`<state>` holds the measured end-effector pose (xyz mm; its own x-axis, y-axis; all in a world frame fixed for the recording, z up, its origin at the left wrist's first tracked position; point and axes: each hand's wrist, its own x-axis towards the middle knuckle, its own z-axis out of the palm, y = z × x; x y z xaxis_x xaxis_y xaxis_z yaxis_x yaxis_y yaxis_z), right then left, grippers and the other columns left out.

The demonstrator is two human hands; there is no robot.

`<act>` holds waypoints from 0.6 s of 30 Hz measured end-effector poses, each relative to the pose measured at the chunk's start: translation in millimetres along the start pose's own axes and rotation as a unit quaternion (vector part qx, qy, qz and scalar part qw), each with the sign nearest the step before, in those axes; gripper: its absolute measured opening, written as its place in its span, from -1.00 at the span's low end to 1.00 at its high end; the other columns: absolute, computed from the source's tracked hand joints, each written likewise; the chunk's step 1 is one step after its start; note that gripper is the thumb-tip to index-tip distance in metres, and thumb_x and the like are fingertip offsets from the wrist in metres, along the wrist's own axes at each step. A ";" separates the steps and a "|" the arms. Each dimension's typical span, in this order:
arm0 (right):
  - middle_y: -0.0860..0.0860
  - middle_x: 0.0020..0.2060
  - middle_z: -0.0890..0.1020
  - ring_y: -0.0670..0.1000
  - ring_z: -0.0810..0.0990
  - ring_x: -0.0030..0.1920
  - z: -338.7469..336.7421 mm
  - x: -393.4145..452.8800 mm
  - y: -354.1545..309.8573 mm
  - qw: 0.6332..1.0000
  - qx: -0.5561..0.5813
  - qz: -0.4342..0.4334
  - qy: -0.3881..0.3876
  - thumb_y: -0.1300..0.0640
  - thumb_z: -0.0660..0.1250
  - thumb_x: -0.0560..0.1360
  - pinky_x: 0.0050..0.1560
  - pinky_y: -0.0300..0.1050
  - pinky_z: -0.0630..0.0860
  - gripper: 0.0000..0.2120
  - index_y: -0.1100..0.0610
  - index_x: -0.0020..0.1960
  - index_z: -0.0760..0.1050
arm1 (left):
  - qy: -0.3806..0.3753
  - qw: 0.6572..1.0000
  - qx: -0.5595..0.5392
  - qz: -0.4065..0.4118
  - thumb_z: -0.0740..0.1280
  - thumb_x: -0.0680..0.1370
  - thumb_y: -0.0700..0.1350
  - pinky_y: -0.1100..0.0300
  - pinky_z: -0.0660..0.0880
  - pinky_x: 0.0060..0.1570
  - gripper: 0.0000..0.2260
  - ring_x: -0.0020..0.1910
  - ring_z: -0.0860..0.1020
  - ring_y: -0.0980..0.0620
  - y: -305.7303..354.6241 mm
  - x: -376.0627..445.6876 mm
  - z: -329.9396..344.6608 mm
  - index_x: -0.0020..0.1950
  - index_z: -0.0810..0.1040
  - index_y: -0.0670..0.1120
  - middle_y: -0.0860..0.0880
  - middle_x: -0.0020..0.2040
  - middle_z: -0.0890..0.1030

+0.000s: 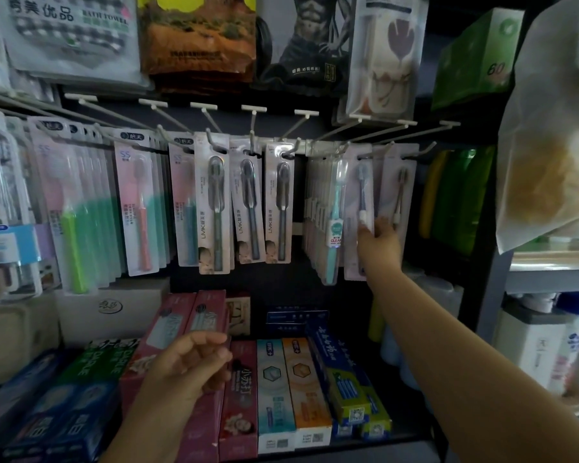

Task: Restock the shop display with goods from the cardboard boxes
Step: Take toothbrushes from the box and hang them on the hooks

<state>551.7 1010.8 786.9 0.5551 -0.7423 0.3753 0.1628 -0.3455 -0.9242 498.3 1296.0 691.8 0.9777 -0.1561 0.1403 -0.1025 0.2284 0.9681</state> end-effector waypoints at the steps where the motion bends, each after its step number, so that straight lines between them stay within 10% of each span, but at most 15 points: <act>1: 0.06 0.16 0.56 0.13 0.56 0.13 0.6 -2.8 4.4 1.000 -0.007 0.002 0.000 0.08 0.19 0.60 0.19 0.07 0.53 -0.65 0.10 0.37 0.41 | 0.000 1.000 0.001 0.002 0.34 0.48 -0.36 0.07 0.49 -0.21 -0.89 -0.36 0.56 -0.02 -0.4 -1.7 -0.7 -0.09 0.61 -0.19 -0.09 -0.36 0.63; 8: -0.13 0.03 0.55 -0.20 0.53 -0.01 -40.8 -90.9 24.2 0.995 0.055 -0.076 0.012 0.15 0.23 0.60 -0.18 -0.45 0.40 -0.70 -0.01 0.31 0.41 | 0.001 1.000 0.009 -0.007 0.30 0.53 -0.31 0.10 0.49 -0.23 -0.85 -0.34 0.57 0.00 -15.3 -18.8 -5.0 -0.15 0.62 -0.13 -0.11 -0.29 0.64; 18: -0.14 -0.22 0.57 -0.04 0.57 -0.18 -161.8 -260.9 145.6 0.999 0.000 0.034 -0.027 0.21 0.25 0.59 -0.18 -0.20 0.51 -0.80 -0.11 0.05 0.46 | -0.104 0.988 0.104 -0.036 0.25 0.58 -0.25 0.17 0.52 -0.20 -0.85 -0.32 0.57 0.07 -106.8 -95.2 19.5 -0.11 0.58 -0.09 0.03 -0.32 0.63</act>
<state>298.7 1061.2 565.9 0.6083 -0.7318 0.3074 0.1239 -0.2950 -0.9474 412.5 1267.7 579.0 0.9272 -0.3641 0.0876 -0.0904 0.0093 0.9959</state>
